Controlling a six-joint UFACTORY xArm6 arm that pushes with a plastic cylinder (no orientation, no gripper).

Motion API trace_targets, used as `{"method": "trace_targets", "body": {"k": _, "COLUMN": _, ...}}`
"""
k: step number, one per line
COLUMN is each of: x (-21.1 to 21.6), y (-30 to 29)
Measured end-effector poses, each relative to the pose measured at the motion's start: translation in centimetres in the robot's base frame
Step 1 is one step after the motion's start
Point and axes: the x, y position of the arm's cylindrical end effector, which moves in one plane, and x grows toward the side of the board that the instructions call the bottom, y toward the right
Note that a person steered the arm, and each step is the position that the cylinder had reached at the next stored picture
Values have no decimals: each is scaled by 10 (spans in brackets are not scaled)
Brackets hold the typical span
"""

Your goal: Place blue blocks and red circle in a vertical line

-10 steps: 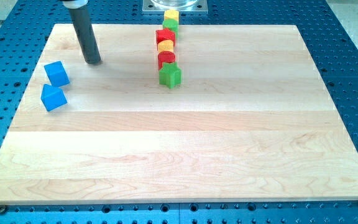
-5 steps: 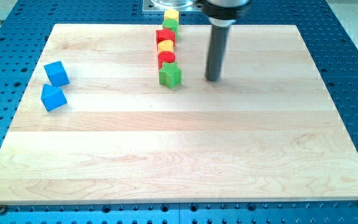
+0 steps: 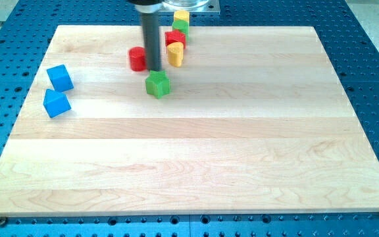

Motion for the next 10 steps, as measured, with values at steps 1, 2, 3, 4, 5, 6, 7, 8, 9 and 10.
{"method": "trace_targets", "body": {"k": 1, "x": 0, "y": -82}}
{"method": "trace_targets", "body": {"k": 2, "x": -5, "y": -48}}
{"method": "trace_targets", "body": {"k": 3, "x": -32, "y": -57}}
{"method": "trace_targets", "body": {"k": 4, "x": -39, "y": -89}}
{"method": "trace_targets", "body": {"k": 5, "x": -85, "y": -85}}
{"method": "trace_targets", "body": {"k": 6, "x": -100, "y": -116}}
{"method": "trace_targets", "body": {"k": 7, "x": -67, "y": -131}}
{"method": "trace_targets", "body": {"k": 8, "x": -67, "y": -129}}
{"method": "trace_targets", "body": {"k": 9, "x": -82, "y": -85}}
{"method": "trace_targets", "body": {"k": 10, "x": -63, "y": -112}}
